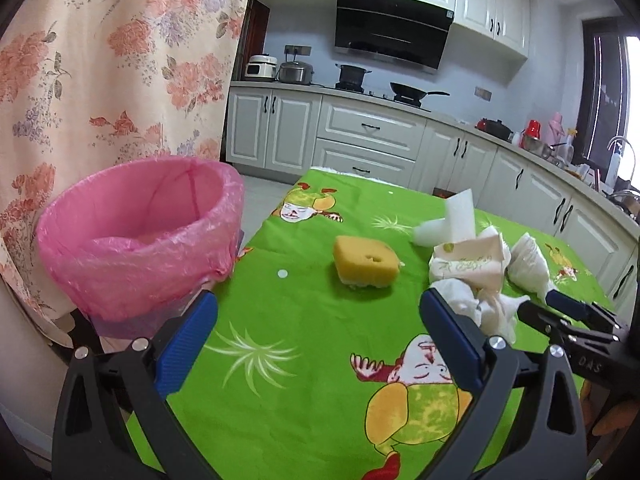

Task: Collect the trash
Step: 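Move both tools back over the table toward the white tissue wads, then grasp a white tissue wad with the right tool while the left tool grasps another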

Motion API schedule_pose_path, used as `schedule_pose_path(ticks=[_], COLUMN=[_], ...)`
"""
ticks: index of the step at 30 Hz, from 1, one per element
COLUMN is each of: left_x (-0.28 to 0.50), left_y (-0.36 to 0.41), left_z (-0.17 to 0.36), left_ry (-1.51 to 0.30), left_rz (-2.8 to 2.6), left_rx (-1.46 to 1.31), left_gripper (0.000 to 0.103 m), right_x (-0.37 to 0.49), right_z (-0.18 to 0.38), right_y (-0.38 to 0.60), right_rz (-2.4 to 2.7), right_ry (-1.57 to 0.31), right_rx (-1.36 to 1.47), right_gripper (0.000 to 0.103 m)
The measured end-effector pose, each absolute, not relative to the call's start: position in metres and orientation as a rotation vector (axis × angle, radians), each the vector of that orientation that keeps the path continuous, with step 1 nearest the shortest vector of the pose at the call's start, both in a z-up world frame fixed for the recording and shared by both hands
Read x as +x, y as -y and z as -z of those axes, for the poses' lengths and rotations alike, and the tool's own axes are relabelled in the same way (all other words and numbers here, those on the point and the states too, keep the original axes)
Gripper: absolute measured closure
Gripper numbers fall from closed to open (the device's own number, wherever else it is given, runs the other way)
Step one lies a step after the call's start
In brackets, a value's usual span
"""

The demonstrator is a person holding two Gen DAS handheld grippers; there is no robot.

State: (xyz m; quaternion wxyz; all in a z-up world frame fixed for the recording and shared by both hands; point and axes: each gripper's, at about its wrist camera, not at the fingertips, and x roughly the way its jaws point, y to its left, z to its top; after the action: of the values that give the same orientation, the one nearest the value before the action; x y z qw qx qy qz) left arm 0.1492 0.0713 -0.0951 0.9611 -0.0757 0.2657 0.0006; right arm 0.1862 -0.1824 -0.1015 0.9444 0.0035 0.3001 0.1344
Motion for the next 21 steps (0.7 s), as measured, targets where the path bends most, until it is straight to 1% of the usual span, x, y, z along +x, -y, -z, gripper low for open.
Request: schedule_pose_path(ticks=[7,13,15,16,17,18,20,21], left_x=[0.148,0.152,0.154,0.155,0.157,0.159,0.164,0.167], left_y=[-0.070,-0.070,-0.066,-0.064,-0.061,-0.058,-0.051,-0.048], left_z=[0.092,0.094,0.094,0.094,0.093,0.092,0.091,0.091], left_ry=[-0.525,-0.547,-0.552,-0.552,-0.552,-0.553,-0.560,-0.563], left_rz=[-0.020,-0.022,-0.019,-0.017,-0.014,-0.010,0.003,0.009], left_rx=[-0.118,-0.110,-0.096,-0.088,-0.075,-0.067,-0.055,-0.052], left_gripper=[0.005,0.005,0.005,0.005,0.005,0.005,0.005,0.005], right_x=[0.206,0.224,0.226,0.226,0.225,0.224,0.220,0.218], right_z=[0.111,0.119,0.122,0.124,0.124,0.125,0.124,0.123], right_y=[0.174,0.169,0.170,0.171,0.171,0.172,0.173,0.174], right_rz=[-0.269,-0.248,-0.249,-0.251,-0.253,-0.255,-0.272,-0.281], right_ry=[-0.657,-0.719,-0.737,-0.739,-0.740,-0.741,-0.737,-0.733], right_rx=[0.001,-0.003,0.002,0.003,0.000,-0.003,-0.001,-0.003], right_gripper=[0.029,0.029,0.031,0.036,0.045,0.051,0.074,0.076])
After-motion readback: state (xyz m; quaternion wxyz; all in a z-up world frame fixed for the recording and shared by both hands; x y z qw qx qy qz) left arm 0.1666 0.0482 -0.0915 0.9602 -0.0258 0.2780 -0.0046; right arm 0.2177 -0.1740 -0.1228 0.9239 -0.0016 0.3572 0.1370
